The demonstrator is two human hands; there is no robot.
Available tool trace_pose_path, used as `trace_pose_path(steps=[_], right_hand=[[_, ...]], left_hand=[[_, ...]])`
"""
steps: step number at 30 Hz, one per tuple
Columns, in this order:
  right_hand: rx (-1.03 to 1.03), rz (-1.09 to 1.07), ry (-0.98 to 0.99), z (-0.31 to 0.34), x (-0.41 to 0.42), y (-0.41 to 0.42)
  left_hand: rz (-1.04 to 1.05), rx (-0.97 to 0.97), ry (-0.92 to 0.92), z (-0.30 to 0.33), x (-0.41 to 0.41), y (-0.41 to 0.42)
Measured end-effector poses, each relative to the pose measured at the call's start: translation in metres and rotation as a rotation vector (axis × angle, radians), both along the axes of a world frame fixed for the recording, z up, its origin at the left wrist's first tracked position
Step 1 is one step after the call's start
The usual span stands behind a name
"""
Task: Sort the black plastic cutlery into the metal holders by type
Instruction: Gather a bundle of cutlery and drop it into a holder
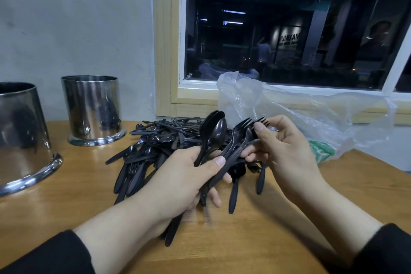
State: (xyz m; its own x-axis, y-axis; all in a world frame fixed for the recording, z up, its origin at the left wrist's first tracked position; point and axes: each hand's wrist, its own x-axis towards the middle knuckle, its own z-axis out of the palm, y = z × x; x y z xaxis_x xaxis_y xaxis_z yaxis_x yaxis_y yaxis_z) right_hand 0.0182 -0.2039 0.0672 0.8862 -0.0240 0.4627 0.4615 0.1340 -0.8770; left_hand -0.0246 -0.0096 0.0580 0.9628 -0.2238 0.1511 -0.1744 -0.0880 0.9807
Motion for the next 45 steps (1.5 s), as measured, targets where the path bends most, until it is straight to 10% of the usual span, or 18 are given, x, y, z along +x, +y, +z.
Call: trace_pose_path(steps=[9,14,24,45], right_hand=[[-0.174,-0.15,-0.058,0.007,0.004,-0.014],[-0.845,-0.492,0.023,-0.001,0.032,-0.061],[-1.489,-0.244,0.248,-0.019,0.04,-0.06],[-1.395,-0.31,0.363,-0.013,0.038,-0.066]], left_hand=[[0.05,0.076,-0.033,-0.004,0.005,0.0],[0.135,0.044,-0.044,-0.009,0.011,0.006],[0.136,0.049,-0.084,-0.008,0.009,0.004],[0.133,0.071,-0.115,-0.009,0.01,0.004]])
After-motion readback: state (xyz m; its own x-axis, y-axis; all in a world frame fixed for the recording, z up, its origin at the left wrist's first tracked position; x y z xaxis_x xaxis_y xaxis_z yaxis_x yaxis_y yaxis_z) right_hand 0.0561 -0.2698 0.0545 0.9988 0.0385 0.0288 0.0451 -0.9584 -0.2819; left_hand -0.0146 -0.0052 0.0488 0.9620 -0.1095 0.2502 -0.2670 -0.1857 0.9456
